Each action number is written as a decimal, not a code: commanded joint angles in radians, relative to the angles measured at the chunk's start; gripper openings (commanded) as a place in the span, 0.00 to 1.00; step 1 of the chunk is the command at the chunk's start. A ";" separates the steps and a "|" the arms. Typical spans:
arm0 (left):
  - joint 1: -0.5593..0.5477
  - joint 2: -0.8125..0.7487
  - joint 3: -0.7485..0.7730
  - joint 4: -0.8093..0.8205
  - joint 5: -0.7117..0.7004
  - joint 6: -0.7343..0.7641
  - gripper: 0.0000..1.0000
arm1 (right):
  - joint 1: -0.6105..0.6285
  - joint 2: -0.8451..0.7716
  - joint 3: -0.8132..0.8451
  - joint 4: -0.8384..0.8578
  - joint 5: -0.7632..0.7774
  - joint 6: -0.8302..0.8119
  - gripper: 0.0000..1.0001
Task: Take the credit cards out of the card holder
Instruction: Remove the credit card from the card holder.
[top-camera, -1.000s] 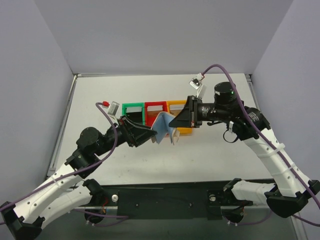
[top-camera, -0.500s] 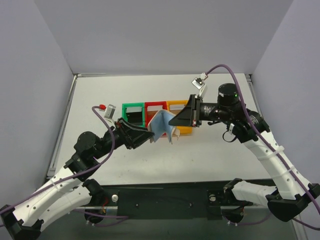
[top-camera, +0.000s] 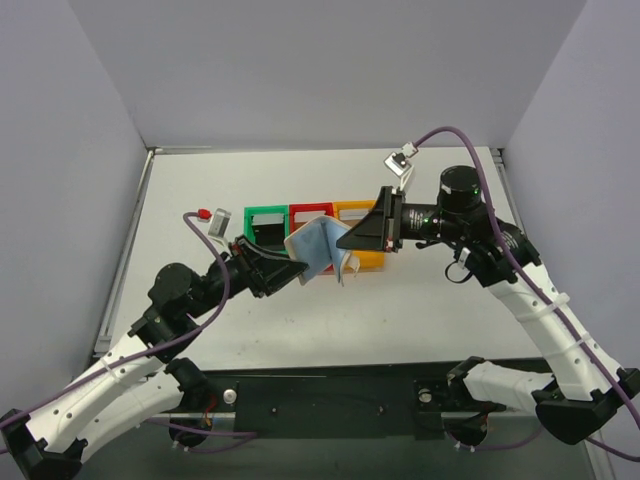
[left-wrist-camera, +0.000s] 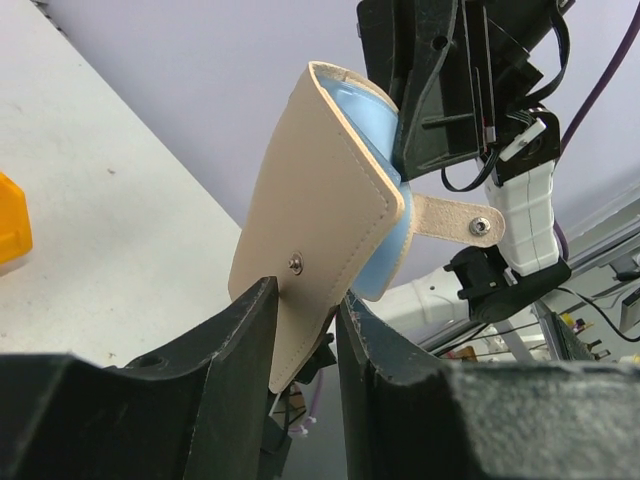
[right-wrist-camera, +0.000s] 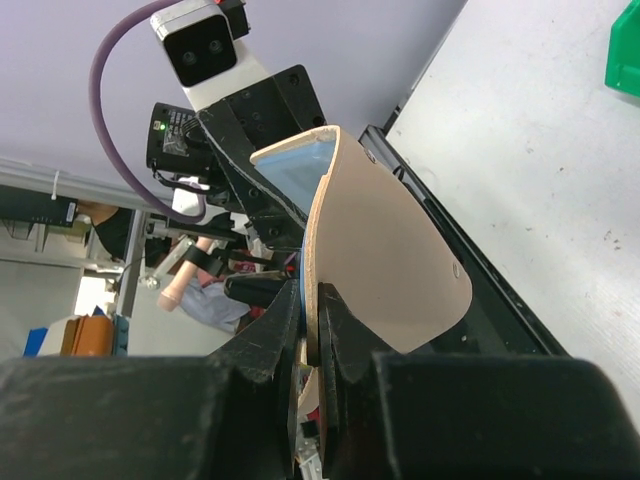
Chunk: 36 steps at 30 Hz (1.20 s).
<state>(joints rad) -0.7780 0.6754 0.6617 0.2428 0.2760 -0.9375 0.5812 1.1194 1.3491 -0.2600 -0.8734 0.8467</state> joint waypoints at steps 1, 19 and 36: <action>-0.001 -0.008 0.030 0.046 -0.014 0.008 0.40 | -0.004 -0.035 -0.008 0.079 -0.049 0.017 0.00; 0.013 -0.059 0.021 0.061 -0.026 0.005 0.48 | -0.029 -0.053 -0.022 0.084 -0.068 0.018 0.00; 0.034 -0.102 0.027 0.087 -0.037 -0.011 0.49 | -0.034 -0.056 -0.036 0.085 -0.082 0.014 0.00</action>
<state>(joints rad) -0.7490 0.5831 0.6617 0.2626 0.2428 -0.9394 0.5556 1.0882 1.3132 -0.2417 -0.9195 0.8600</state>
